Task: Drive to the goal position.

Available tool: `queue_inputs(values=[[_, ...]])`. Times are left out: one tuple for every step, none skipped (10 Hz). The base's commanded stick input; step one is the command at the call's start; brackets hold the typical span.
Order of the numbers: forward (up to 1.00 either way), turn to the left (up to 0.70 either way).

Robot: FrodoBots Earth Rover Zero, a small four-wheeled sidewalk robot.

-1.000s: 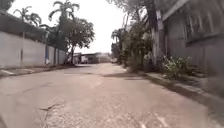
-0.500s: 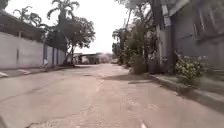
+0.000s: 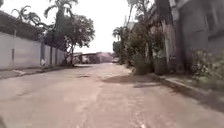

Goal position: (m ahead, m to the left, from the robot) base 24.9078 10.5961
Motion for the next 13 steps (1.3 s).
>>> queue_inputs(values=[[1.00, 0.00], [1.00, 0.00], [1.00, 0.00], [1.00, 0.00], [1.00, 0.00], [1.00, 0.00], [1.00, 0.00], [1.00, 0.00], [1.00, 0.00], [1.00, 0.00], [1.00, 0.00], [1.00, -0.01], [1.00, -0.15]])
